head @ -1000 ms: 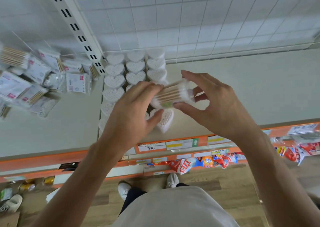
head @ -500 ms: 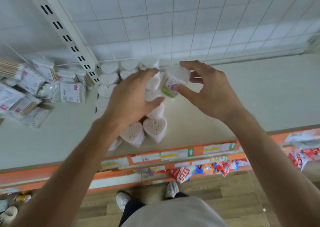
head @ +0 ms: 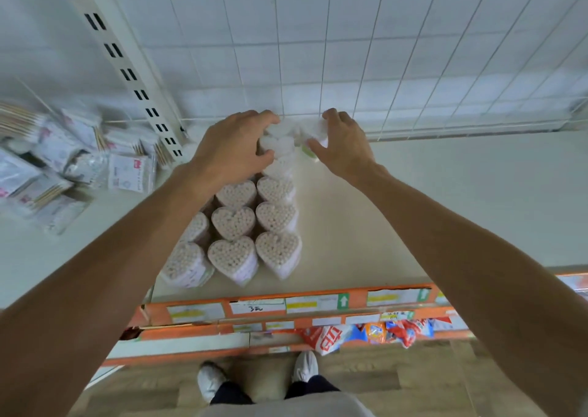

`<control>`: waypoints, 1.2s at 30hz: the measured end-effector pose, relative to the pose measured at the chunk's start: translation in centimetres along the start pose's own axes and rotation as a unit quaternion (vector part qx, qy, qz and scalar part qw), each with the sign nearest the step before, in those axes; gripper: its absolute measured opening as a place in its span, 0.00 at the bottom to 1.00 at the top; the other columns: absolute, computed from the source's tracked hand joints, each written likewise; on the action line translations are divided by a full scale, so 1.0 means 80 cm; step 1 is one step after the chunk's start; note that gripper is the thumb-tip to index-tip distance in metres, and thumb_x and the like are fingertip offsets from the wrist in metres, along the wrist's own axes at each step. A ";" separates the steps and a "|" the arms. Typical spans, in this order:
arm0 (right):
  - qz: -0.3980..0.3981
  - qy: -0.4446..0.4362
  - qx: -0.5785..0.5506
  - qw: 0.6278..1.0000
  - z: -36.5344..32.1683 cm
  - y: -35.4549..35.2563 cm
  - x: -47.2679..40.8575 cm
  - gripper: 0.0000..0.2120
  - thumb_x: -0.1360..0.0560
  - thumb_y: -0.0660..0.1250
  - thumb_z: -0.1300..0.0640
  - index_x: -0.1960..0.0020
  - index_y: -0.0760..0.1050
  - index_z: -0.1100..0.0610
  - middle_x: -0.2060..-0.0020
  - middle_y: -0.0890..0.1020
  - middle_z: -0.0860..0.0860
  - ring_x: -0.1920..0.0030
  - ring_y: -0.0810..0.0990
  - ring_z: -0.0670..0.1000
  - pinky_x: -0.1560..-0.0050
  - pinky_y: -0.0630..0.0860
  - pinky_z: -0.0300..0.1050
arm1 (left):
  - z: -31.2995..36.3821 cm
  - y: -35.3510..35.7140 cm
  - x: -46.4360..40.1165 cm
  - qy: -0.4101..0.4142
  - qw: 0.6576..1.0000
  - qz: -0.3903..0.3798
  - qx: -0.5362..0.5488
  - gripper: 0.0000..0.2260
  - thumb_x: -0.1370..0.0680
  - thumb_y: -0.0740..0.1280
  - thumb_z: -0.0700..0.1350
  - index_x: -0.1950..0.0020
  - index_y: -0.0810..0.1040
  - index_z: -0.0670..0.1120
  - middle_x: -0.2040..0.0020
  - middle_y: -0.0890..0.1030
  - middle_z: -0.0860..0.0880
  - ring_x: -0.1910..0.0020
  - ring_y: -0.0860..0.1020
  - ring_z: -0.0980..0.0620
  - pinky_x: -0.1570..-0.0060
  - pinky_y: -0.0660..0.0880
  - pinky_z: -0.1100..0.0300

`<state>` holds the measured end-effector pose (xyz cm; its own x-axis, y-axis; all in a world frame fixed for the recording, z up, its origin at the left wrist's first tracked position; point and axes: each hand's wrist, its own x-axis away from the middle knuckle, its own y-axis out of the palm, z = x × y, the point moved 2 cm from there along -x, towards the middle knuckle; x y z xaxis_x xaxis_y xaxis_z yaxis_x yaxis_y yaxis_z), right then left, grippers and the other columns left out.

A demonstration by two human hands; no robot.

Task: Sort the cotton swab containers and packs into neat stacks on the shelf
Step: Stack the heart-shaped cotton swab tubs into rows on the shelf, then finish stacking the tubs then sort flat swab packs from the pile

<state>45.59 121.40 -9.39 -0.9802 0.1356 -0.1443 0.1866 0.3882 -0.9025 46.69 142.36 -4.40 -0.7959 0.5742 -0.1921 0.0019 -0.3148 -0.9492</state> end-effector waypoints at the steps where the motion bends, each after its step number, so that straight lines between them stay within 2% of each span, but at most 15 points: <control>1: 0.001 0.002 0.002 1.000 -0.001 0.001 -0.002 0.26 0.21 0.67 0.46 0.30 0.66 0.61 0.39 0.75 0.59 0.40 0.76 0.59 0.44 0.73 0.49 | -0.001 0.002 0.001 -0.002 1.000 0.000 0.003 0.24 0.23 0.70 0.48 0.28 0.72 0.49 0.38 0.79 0.47 0.39 0.76 0.45 0.47 0.72 0.52; 4: 0.015 0.003 -0.007 1.000 -0.004 0.008 -0.002 0.25 0.21 0.68 0.47 0.33 0.66 0.61 0.41 0.75 0.58 0.43 0.77 0.59 0.49 0.72 0.48 | -0.006 0.007 0.002 -0.007 1.000 0.006 0.002 0.23 0.23 0.70 0.48 0.29 0.72 0.50 0.38 0.79 0.48 0.39 0.76 0.46 0.48 0.71 0.53; 7: 0.026 0.011 -0.023 0.999 -0.007 0.010 0.001 0.24 0.22 0.69 0.48 0.35 0.66 0.61 0.42 0.76 0.58 0.44 0.77 0.60 0.47 0.75 0.52 | -0.007 0.007 0.003 -0.006 1.000 0.008 0.002 0.23 0.24 0.70 0.48 0.29 0.72 0.50 0.39 0.80 0.49 0.40 0.77 0.46 0.48 0.73 0.52; 12: 0.008 0.029 -0.035 0.999 -0.015 -0.010 0.021 0.30 0.24 0.72 0.46 0.31 0.63 0.60 0.38 0.75 0.57 0.42 0.77 0.59 0.47 0.75 0.51 | -0.002 -0.012 0.014 -0.009 1.000 0.013 0.024 0.23 0.23 0.70 0.48 0.29 0.72 0.50 0.39 0.79 0.49 0.40 0.77 0.46 0.45 0.75 0.49; 14: 0.004 0.035 -0.038 0.999 -0.016 -0.029 0.054 0.32 0.25 0.72 0.47 0.29 0.62 0.58 0.34 0.74 0.56 0.38 0.75 0.58 0.44 0.73 0.49 | 0.002 -0.029 0.034 0.001 0.999 0.030 0.038 0.24 0.23 0.70 0.48 0.28 0.71 0.50 0.37 0.79 0.48 0.39 0.76 0.46 0.43 0.74 0.48; 18: -0.020 -0.001 -0.004 1.000 -0.034 -0.060 0.127 0.31 0.22 0.68 0.43 0.26 0.63 0.56 0.28 0.70 0.52 0.31 0.71 0.54 0.35 0.70 0.49 | -0.005 -0.052 0.097 0.015 0.996 0.060 0.060 0.26 0.23 0.71 0.49 0.26 0.71 0.51 0.33 0.77 0.50 0.35 0.75 0.48 0.39 0.71 0.53; 21: -0.025 -0.049 0.004 0.998 -0.073 -0.071 0.147 0.32 0.22 0.66 0.40 0.24 0.61 0.54 0.27 0.69 0.51 0.29 0.70 0.53 0.33 0.70 0.49 | -0.016 -0.050 0.129 0.008 0.996 0.056 0.068 0.27 0.23 0.72 0.48 0.25 0.71 0.50 0.32 0.77 0.49 0.34 0.74 0.49 0.38 0.69 0.57; 24: -0.036 -0.091 -0.001 0.995 -0.121 -0.064 0.150 0.33 0.22 0.66 0.39 0.24 0.62 0.55 0.27 0.70 0.51 0.31 0.71 0.54 0.38 0.70 0.47 | -0.032 -0.052 0.157 -0.014 0.995 0.059 0.083 0.27 0.23 0.72 0.48 0.25 0.71 0.51 0.32 0.76 0.51 0.34 0.73 0.51 0.40 0.68 0.61; 27: -0.052 -0.130 -0.013 0.990 -0.173 -0.045 0.152 0.32 0.22 0.65 0.39 0.25 0.62 0.55 0.29 0.72 0.52 0.34 0.73 0.54 0.43 0.70 0.45 | -0.062 -0.057 0.191 -0.044 0.994 0.058 0.081 0.26 0.23 0.71 0.49 0.25 0.70 0.53 0.30 0.74 0.54 0.31 0.71 0.54 0.37 0.66 0.63; 32: -0.095 -0.185 -0.011 0.978 -0.265 -0.001 0.141 0.34 0.21 0.62 0.37 0.23 0.60 0.55 0.28 0.70 0.53 0.31 0.71 0.54 0.35 0.71 0.51 | -0.134 -0.084 0.259 -0.102 0.988 0.089 0.072 0.25 0.22 0.71 0.49 0.26 0.70 0.53 0.32 0.76 0.54 0.32 0.72 0.53 0.35 0.68 0.58; 36: -0.137 -0.210 -0.010 0.968 -0.347 0.040 0.126 0.37 0.21 0.61 0.36 0.20 0.55 0.55 0.23 0.63 0.51 0.26 0.64 0.52 0.29 0.64 0.47 | -0.204 -0.110 0.315 -0.145 0.983 0.098 0.056 0.26 0.25 0.65 0.54 0.26 0.71 0.55 0.33 0.77 0.53 0.35 0.73 0.53 0.39 0.72 0.57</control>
<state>38.16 149.26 -2.45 -0.9329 -0.3557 -0.0572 -0.0863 0.3749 -0.9230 36.49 171.96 -4.97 -0.9260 0.2593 -0.2744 0.1193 -0.4887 -0.8642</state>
